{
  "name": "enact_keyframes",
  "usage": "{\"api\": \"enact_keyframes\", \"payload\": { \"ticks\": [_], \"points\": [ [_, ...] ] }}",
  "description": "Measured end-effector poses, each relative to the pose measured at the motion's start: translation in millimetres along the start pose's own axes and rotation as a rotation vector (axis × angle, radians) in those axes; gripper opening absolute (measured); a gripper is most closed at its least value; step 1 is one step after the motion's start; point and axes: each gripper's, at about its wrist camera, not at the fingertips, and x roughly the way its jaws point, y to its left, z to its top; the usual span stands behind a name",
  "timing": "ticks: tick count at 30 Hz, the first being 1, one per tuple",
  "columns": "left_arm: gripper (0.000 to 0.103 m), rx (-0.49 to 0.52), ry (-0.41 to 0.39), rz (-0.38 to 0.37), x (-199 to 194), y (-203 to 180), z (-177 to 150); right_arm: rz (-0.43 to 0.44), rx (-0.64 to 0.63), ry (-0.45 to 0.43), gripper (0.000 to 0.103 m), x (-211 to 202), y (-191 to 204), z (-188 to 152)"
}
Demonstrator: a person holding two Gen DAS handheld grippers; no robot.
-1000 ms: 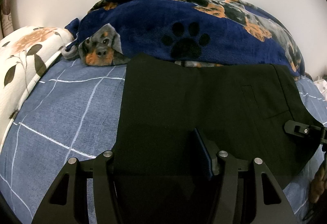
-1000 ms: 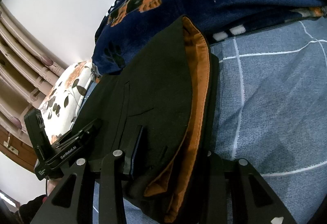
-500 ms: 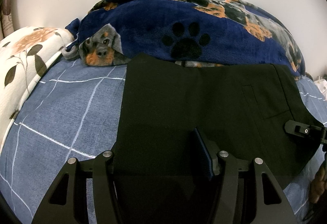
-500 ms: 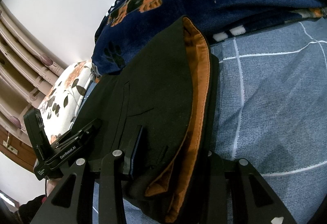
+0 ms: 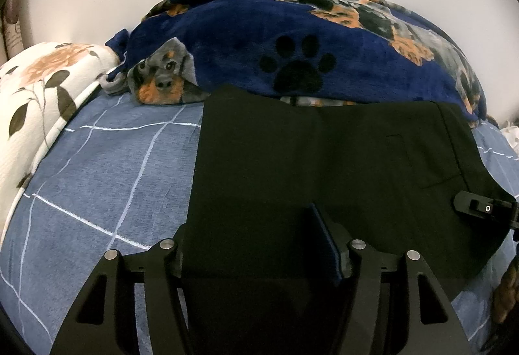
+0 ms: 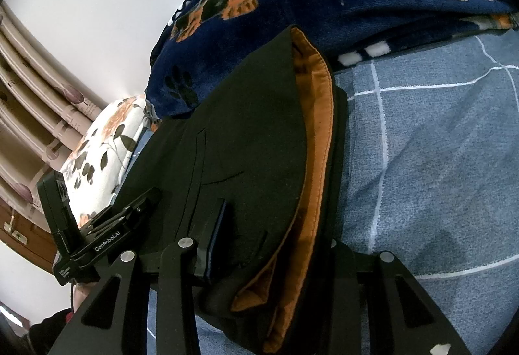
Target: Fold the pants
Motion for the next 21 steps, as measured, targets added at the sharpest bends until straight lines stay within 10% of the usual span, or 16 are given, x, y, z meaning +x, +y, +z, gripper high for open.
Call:
{"api": "enact_keyframes", "payload": {
  "ticks": [10,21],
  "points": [
    [0.067,-0.004,-0.004,0.007,-1,3,0,-0.006,-0.007,0.001,0.035,1,0,1],
    [0.083,0.057,-0.141,0.208,-61,6,-8,-0.083,0.004,-0.107,0.056,-64,5,-8]
  ]
}}
